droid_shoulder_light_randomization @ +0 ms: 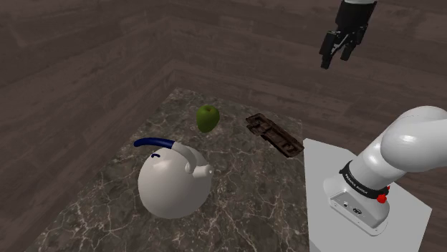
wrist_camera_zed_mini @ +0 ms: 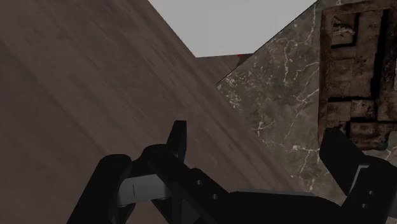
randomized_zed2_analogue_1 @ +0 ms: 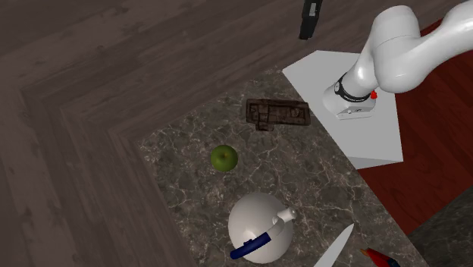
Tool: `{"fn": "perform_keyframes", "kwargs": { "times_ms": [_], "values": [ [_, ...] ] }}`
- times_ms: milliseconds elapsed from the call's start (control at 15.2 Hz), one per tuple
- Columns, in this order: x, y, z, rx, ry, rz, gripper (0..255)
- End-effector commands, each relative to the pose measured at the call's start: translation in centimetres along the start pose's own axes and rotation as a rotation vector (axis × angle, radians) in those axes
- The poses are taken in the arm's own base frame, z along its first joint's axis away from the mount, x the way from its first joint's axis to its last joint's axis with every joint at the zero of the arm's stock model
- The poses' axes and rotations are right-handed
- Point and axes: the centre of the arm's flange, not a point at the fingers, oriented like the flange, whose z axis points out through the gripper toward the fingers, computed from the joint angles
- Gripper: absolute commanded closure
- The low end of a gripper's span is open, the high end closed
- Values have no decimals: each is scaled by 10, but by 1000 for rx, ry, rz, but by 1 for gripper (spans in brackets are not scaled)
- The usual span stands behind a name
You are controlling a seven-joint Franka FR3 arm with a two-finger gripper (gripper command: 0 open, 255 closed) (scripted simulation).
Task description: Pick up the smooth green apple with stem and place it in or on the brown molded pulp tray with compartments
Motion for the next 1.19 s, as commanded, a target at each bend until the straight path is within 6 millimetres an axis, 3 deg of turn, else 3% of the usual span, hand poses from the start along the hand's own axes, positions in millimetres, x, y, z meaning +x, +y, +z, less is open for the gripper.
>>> {"fn": "perform_keyframes", "kwargs": {
  "times_ms": [0, 1122],
  "values": [
    [0, 0, 0, 0, 0, 0, 0],
    [100, -193, 50, 20, -26, 29, 0]
  ]
}}
